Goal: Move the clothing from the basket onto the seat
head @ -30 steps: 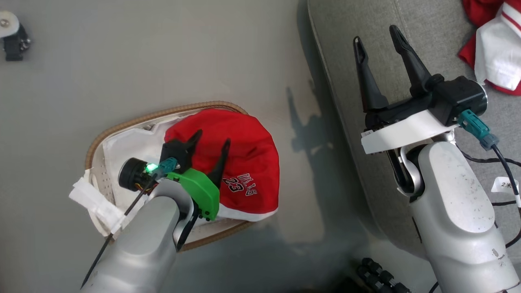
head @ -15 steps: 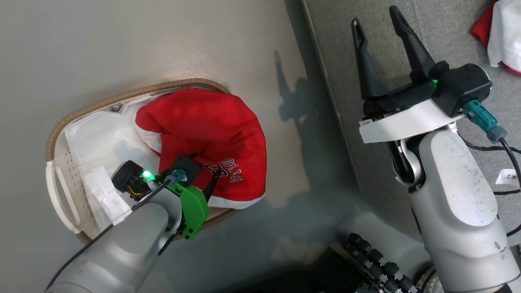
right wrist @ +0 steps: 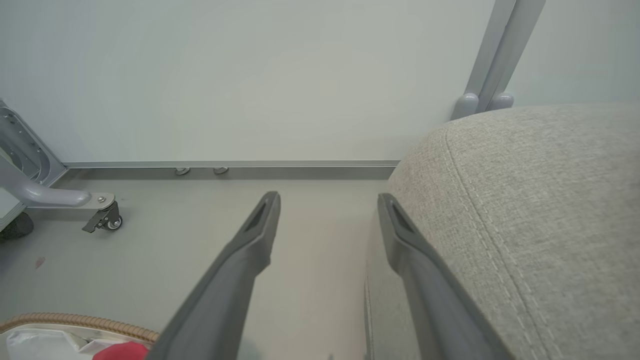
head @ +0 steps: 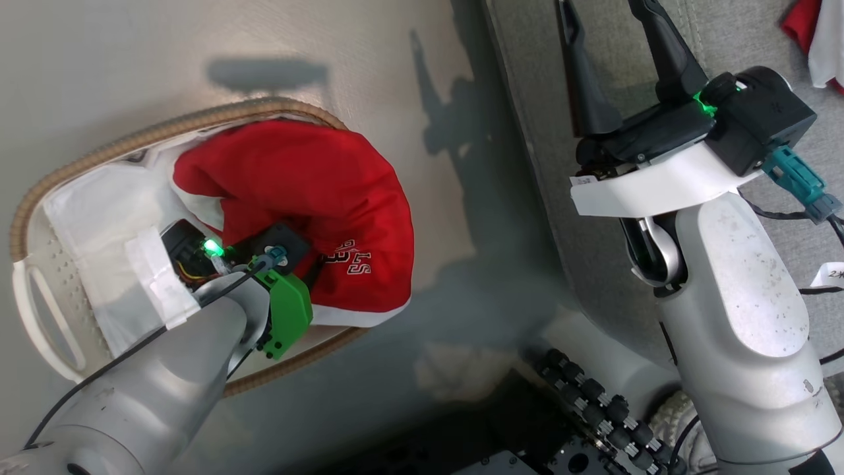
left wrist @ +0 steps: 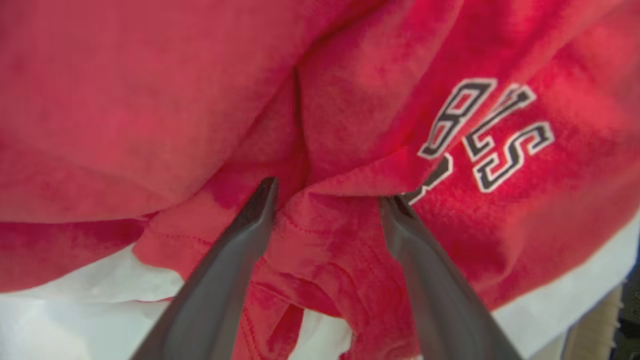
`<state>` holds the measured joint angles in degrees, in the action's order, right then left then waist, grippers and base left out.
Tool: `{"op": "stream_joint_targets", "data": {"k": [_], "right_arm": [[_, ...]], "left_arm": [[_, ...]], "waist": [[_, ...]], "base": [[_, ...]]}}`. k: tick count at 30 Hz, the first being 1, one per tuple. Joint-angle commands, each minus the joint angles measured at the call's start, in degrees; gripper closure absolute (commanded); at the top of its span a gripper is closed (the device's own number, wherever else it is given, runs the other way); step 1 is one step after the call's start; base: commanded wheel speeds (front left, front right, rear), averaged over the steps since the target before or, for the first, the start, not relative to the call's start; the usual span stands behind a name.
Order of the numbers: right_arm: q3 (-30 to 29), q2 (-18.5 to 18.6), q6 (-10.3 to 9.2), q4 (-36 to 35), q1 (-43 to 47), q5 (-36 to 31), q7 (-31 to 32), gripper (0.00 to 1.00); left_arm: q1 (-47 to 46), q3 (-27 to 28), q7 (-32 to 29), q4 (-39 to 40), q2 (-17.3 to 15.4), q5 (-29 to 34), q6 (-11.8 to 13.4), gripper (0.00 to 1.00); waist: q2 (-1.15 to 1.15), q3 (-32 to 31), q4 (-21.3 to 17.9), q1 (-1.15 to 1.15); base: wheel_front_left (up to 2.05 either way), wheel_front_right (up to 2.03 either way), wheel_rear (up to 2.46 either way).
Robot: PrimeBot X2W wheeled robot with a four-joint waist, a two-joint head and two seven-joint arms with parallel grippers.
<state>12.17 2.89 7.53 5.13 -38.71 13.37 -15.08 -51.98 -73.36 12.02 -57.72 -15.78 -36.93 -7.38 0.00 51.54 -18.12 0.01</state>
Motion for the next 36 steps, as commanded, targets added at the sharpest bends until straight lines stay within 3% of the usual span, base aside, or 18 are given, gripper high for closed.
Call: {"op": "stream_joint_targets", "data": {"k": [1, 7, 12, 13, 14, 22, 36], "right_arm": [[0.4, 0.1, -0.08, -0.5, -0.9, 0.6, -0.1, 0.0], [0.6, 0.1, -0.08, -2.0, -0.1, 0.7, -0.1, 0.0], [0.4, 0.1, -0.08, -2.2, 0.7, 0.6, -0.1, 0.0], [0.4, 0.1, -0.08, -2.2, 0.7, 0.7, -0.1, 0.0], [0.5, 0.1, -0.08, -2.0, 0.7, 0.9, -0.1, 0.0], [1.2, 0.1, -0.08, -0.2, 0.0, 1.6, -0.1, 0.0], [2.0, 0.1, -0.08, 6.1, 6.1, 0.3, -0.1, 0.0]], "left_arm": [[-0.9, 0.0, -0.8, 0.6, -1.0, 1.7, -0.2, 0.0], [-1.3, 0.0, -3.8, 2.9, -1.6, 7.4, -0.2, 0.0], [-2.3, 0.0, -3.8, 1.6, -1.2, 8.2, -0.2, 0.0], [-2.2, 0.0, -3.8, 1.3, -1.1, 8.1, -0.2, 0.35], [-2.1, 0.0, -3.8, 0.9, -0.9, 8.0, -0.2, 0.99], [-0.1, 0.0, -1.2, -1.3, -0.7, 2.8, -0.2, 1.0], [9.1, 0.7, 3.1, -3.6, 3.8, -7.0, -0.2, 1.0]], "waist": [[0.0, 1.7, -1.0, -0.01], [0.0, 2.9, -0.9, -0.01], [0.0, 3.2, -0.7, -0.01], [0.0, 3.2, -0.7, -0.01], [0.0, 3.1, -0.8, -0.01], [0.0, -0.4, -1.8, -0.01], [0.0, -17.4, 1.1, -0.01]], "base": [[0.0, 0.0, 0.0], [0.0, 0.0, 0.0], [0.0, 0.0, 0.0], [0.0, 0.0, 0.0], [0.0, 0.0, 0.0], [0.0, 0.0, 0.0], [0.0, 0.0, 0.0]]}}
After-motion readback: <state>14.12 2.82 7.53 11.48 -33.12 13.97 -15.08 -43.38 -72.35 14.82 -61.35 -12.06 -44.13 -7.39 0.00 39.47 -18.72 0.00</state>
